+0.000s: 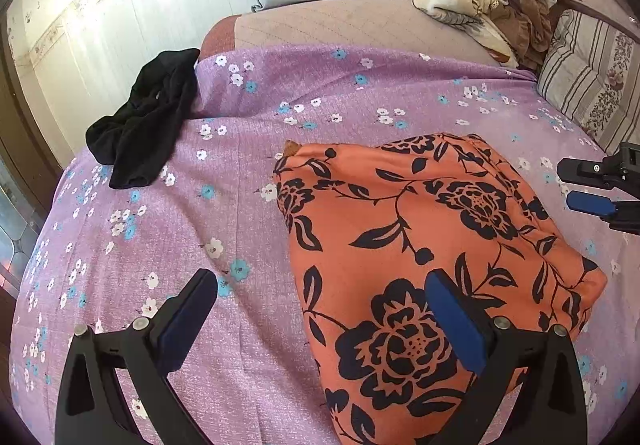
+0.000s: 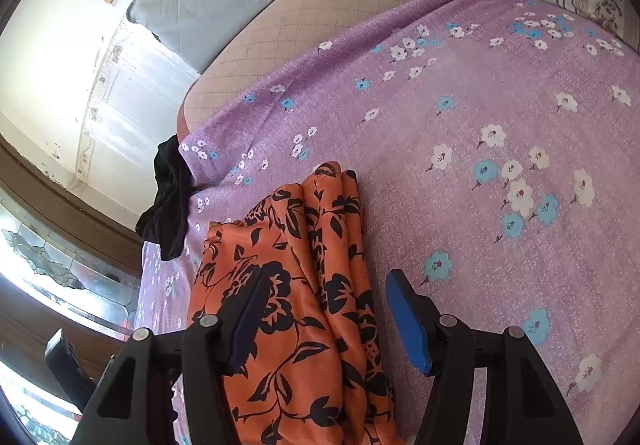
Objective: Fold small clothes
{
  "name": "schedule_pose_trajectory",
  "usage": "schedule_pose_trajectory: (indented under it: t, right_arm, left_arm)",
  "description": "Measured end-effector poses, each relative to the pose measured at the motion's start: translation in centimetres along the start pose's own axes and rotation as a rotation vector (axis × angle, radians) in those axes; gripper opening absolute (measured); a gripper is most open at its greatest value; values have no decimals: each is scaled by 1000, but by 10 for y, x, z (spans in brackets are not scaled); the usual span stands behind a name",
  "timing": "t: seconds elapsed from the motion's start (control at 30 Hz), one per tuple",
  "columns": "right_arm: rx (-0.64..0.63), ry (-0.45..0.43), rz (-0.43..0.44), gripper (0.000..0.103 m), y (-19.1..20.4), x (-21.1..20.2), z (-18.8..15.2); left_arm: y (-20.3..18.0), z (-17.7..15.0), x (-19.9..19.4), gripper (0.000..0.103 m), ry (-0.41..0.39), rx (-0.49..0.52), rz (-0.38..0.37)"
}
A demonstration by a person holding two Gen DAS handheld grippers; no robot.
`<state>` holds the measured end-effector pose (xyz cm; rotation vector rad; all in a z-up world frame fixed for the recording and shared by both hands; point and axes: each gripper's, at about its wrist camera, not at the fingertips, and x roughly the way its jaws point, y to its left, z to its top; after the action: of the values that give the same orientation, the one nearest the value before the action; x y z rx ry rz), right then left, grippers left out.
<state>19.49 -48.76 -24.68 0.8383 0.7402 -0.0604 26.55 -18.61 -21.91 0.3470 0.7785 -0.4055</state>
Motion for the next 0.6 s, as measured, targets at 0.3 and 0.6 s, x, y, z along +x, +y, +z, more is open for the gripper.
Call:
schedule_pose_trajectory:
  t: [0.3, 0.6]
  right_arm:
    - [11, 29, 17, 64, -2, 8, -3]
    - [9, 44, 25, 64, 0, 12, -4]
  left_arm:
    - [-5, -5, 8, 103, 19, 11, -3]
    - [-8, -7, 16, 103, 40, 24, 1]
